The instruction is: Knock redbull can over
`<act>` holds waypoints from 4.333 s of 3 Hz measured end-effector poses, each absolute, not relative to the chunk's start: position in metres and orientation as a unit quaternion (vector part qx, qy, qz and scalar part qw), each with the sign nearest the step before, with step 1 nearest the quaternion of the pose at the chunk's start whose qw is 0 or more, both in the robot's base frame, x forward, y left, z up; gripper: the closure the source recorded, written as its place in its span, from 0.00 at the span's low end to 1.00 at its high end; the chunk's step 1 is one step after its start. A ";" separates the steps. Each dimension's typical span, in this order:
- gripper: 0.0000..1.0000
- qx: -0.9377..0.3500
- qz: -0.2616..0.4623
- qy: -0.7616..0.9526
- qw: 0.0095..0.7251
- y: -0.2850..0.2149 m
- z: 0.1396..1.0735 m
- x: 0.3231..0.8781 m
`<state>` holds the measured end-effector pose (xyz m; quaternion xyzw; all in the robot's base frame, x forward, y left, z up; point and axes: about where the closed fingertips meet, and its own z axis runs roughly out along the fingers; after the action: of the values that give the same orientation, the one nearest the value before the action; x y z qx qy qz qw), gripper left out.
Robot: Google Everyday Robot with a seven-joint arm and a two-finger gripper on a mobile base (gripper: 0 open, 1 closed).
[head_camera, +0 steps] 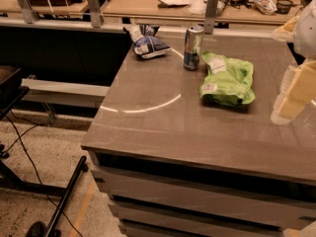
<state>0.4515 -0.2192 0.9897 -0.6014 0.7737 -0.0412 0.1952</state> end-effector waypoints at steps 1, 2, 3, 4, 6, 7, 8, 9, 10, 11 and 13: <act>0.00 -0.600 -0.032 0.765 0.232 -0.225 0.996 0.480; 0.00 -0.590 -0.011 0.761 0.269 -0.232 1.000 0.521; 0.00 -0.575 0.024 0.752 0.320 -0.229 1.006 0.577; 0.00 -0.536 0.079 0.741 0.397 -0.212 1.015 0.648; 0.00 -0.477 0.166 0.709 0.492 -0.174 1.027 0.708; 0.00 -0.456 0.211 0.696 0.513 -0.154 1.009 0.717; 0.00 -0.446 0.241 0.690 0.517 -0.135 0.986 0.723; 0.00 -0.443 0.249 0.689 0.516 -0.123 0.968 0.732; 0.00 -0.439 0.254 0.684 0.524 -0.119 0.955 0.740; 0.00 -0.432 0.260 0.680 0.532 -0.117 0.943 0.745; 0.34 -0.411 0.279 0.669 0.553 -0.124 0.927 0.748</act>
Offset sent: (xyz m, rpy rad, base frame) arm 0.1467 -0.0321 0.0236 0.2837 -0.1466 0.0046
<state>0.7480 -0.1245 0.9271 -0.4108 0.6692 0.2787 0.5529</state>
